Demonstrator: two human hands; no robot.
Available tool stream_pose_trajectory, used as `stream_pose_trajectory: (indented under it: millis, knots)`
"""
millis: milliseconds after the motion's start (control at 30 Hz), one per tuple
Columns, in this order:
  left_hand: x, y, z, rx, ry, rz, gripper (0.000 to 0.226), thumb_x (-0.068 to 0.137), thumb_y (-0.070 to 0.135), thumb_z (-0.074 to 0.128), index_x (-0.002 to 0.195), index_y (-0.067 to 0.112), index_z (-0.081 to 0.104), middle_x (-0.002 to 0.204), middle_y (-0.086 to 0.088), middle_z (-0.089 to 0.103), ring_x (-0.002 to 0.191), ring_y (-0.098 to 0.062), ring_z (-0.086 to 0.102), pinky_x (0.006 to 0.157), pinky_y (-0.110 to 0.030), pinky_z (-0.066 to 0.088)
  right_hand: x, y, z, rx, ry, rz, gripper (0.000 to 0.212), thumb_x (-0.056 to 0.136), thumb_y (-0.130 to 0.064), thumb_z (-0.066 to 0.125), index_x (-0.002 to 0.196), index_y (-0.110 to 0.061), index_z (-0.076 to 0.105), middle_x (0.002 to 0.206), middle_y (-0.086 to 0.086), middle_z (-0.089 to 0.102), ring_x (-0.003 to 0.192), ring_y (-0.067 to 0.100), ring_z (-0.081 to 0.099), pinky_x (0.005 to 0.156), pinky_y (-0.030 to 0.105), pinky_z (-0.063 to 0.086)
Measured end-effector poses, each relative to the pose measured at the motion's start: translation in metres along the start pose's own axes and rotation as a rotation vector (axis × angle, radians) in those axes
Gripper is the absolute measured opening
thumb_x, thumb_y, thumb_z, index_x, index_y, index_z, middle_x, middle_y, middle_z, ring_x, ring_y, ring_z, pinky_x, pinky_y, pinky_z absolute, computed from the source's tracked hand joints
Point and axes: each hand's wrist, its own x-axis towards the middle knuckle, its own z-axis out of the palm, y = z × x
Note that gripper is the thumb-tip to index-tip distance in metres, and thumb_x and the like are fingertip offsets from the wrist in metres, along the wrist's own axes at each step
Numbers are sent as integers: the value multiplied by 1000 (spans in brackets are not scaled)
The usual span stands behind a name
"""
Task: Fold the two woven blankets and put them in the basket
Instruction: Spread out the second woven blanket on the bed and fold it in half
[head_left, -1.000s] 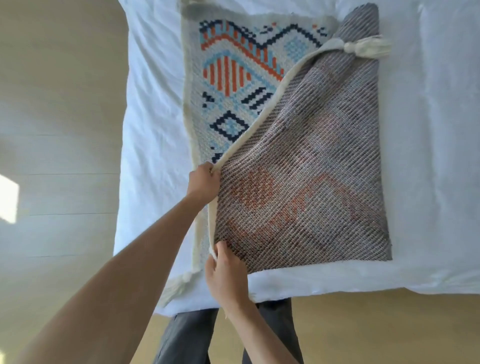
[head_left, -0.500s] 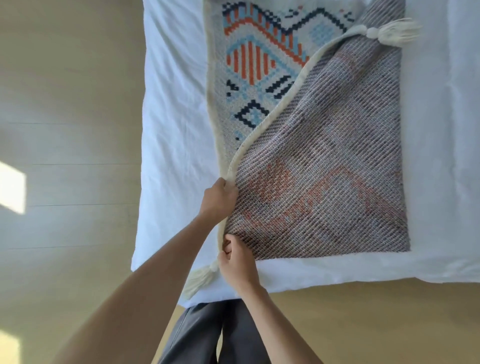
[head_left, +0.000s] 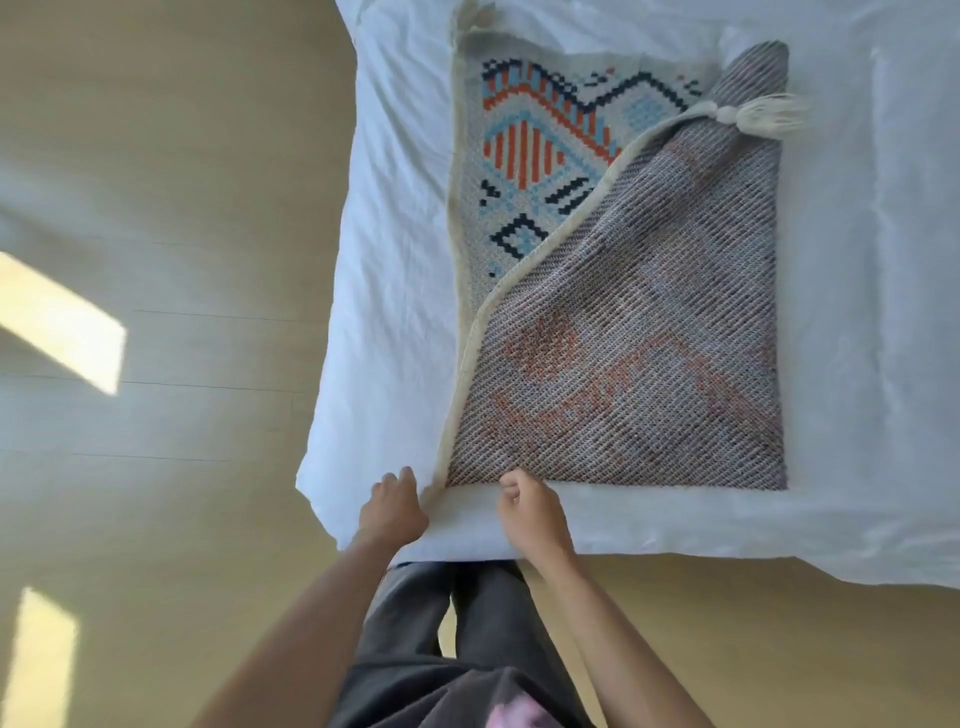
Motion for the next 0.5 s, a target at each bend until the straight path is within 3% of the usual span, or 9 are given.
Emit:
stream_pose_trajectory:
  millis: [133, 233, 367, 500]
  knots:
    - [-36, -8, -32, -128, 66, -2, 28, 87, 18, 49, 114, 11, 48, 114, -6, 54, 100, -22, 51, 77, -32, 44, -24, -22, -12, -37, -78, 4, 24, 94, -19, 41, 109, -13, 58, 110, 1, 61, 92, 15, 53, 77, 28, 44]
    - [-61, -21, -63, -325, 125, -1, 20, 87, 19, 48, 106, 14, 54, 101, -1, 62, 86, -17, 53, 71, -29, 42, -42, -47, -15, -35, -102, -15, 25, 94, -20, 41, 105, -8, 59, 106, 6, 62, 97, 22, 56, 80, 34, 45]
    - [-82, -59, -101, -487, 216, 30, 8, 89, 19, 50, 95, 17, 55, 84, 3, 62, 79, -20, 58, 68, -26, 44, -49, -91, -10, -85, -64, -98, 24, 95, -20, 42, 105, -8, 60, 102, 5, 62, 91, 20, 54, 76, 31, 42]
    - [-87, -125, -134, -511, 241, 35, 13, 89, 16, 52, 99, 12, 60, 84, -1, 62, 79, -21, 59, 68, -27, 45, -48, -147, 13, -98, -3, -124, 27, 95, -23, 40, 112, -12, 59, 99, 1, 60, 89, 18, 51, 69, 27, 36]
